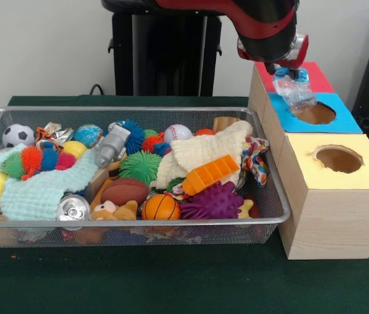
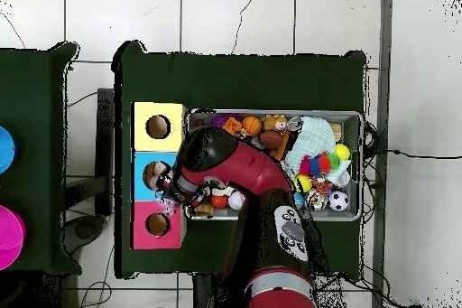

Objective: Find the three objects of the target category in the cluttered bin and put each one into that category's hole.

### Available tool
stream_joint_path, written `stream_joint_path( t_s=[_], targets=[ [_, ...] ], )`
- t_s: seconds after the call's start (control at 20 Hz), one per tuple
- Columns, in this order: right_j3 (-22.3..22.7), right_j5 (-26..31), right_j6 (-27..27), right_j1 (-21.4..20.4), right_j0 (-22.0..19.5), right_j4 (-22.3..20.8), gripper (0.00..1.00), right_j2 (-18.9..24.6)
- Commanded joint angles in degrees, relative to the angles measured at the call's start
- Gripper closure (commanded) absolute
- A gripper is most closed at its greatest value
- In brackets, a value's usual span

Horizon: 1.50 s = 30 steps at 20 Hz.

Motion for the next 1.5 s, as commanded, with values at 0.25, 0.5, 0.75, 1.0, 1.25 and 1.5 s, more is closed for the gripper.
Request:
stream_joint_path(
  t_s=[0.25, 0.5, 0.75, 1.0, 1.25, 1.5],
  targets=[
    [1.6, -4.0, 5.4, 3.6, -0.9, 2.8, 1.00, 7.1],
    [0.5, -3.5, 4.5, 4.3, -1.3, 2.6, 1.00, 8.1],
    [0.7, -5.6, 2.3, 4.8, -2.3, 2.2, 1.00, 9.3],
    [1.6, -7.8, 1.7, 4.2, -2.6, 2.1, 0.00, 9.6],
    [1.5, -8.2, 2.2, 2.8, -2.3, 0.2, 0.00, 8.6],
    [3.0, -7.9, 3.0, 1.2, -1.8, 0.6, 0.00, 8.6]
  ],
)
